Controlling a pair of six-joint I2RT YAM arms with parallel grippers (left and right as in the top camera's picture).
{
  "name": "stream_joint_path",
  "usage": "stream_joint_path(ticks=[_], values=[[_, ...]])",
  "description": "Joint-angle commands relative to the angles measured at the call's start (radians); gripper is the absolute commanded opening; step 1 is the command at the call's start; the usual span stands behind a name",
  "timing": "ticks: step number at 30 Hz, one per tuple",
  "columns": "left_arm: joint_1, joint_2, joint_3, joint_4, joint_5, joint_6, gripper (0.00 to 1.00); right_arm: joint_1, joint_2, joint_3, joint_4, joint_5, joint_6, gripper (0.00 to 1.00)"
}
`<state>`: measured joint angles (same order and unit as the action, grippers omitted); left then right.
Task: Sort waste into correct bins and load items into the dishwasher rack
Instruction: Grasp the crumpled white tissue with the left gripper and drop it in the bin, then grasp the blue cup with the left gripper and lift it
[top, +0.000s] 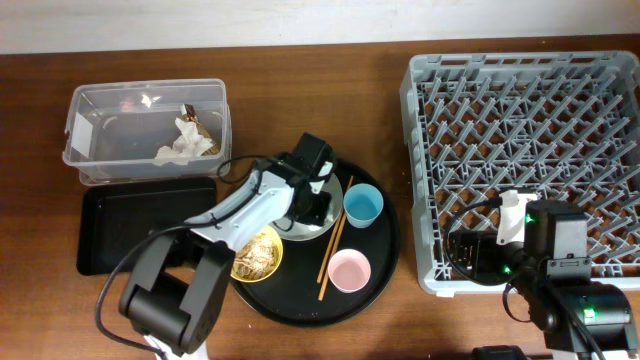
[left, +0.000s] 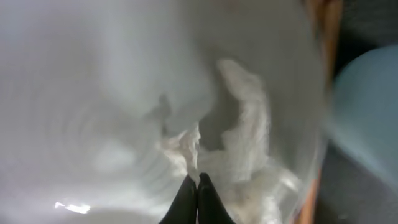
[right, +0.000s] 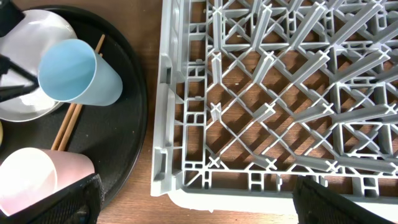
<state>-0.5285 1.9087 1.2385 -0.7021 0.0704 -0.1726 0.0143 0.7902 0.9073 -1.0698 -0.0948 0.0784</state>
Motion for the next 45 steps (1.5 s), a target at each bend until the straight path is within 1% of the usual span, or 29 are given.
stream_joint_path(ticks=[1,2,5,8,11,14,15,17,18,20,22,24,27,29,31,32,34,37,38,40,42,45], values=[[0.086,-0.033,0.072,-0.080,-0.099,0.009,0.00,-0.003,-0.003,0.021,0.002,-0.002,0.005,0.98],[0.149,-0.076,0.108,-0.101,-0.124,0.010,0.00,-0.003,-0.003,0.021,0.002,-0.002,0.005,0.98],[0.275,-0.156,0.186,-0.092,-0.123,0.010,0.00,-0.003,-0.003,0.021,0.002,-0.002,0.005,0.98],[0.380,-0.208,0.231,-0.023,-0.124,0.010,0.00,-0.003,-0.003,0.021,0.002,-0.002,0.005,0.98],[0.500,-0.206,0.230,0.085,-0.124,0.009,0.00,-0.003,-0.003,0.021,0.002,-0.002,0.005,0.99],[0.560,-0.184,0.230,0.135,-0.124,0.009,0.02,-0.003,-0.003,0.021,0.002,-0.002,0.005,0.98],[0.571,-0.174,0.230,0.142,-0.123,0.009,0.15,-0.003,-0.003,0.021,0.002,-0.002,0.005,0.98],[0.579,-0.165,0.230,0.141,-0.123,0.009,0.47,-0.003,-0.003,0.021,0.002,-0.002,0.005,0.98],[0.579,-0.165,0.230,0.142,-0.123,0.009,0.56,-0.003,-0.003,0.021,0.002,-0.002,0.005,0.98],[0.577,-0.165,0.230,0.144,-0.123,0.009,0.59,-0.003,-0.003,0.021,0.002,-0.002,0.005,0.99],[0.577,-0.175,0.230,0.133,-0.110,0.009,0.59,-0.003,-0.003,0.021,0.000,-0.002,0.005,0.98],[0.557,-0.216,0.230,0.066,-0.051,0.009,0.59,-0.003,-0.003,0.021,0.000,-0.002,0.005,0.98],[0.485,-0.236,0.230,-0.046,-0.032,0.009,0.60,-0.003,-0.003,0.021,0.000,-0.002,0.005,0.98],[0.389,-0.235,0.230,-0.152,-0.005,0.009,0.62,-0.003,-0.003,0.021,-0.001,-0.002,0.005,0.98],[0.310,-0.235,0.230,-0.208,0.006,0.009,0.62,-0.003,-0.003,0.021,-0.001,-0.002,0.005,0.98],[0.253,-0.235,0.230,-0.224,0.042,0.009,0.62,-0.003,-0.003,0.021,-0.001,-0.002,0.005,0.98],[0.177,-0.235,0.225,-0.219,0.090,0.008,0.62,-0.003,-0.003,0.021,-0.001,-0.002,0.005,0.98],[0.073,-0.220,0.217,-0.179,0.091,0.008,0.62,-0.003,-0.003,0.021,-0.001,-0.002,0.005,0.98],[0.032,-0.196,0.217,-0.141,0.091,0.001,0.62,-0.003,-0.003,0.021,-0.001,-0.002,0.005,0.98],[-0.015,-0.153,0.217,-0.091,0.091,0.000,0.62,-0.003,-0.003,0.021,-0.002,-0.002,0.005,0.98],[-0.060,-0.090,0.217,-0.047,0.091,-0.043,0.62,-0.003,-0.003,0.021,-0.002,-0.002,0.005,0.98],[-0.092,0.000,0.217,-0.002,0.091,-0.078,0.61,-0.003,-0.003,0.021,-0.002,-0.002,0.005,0.98]])
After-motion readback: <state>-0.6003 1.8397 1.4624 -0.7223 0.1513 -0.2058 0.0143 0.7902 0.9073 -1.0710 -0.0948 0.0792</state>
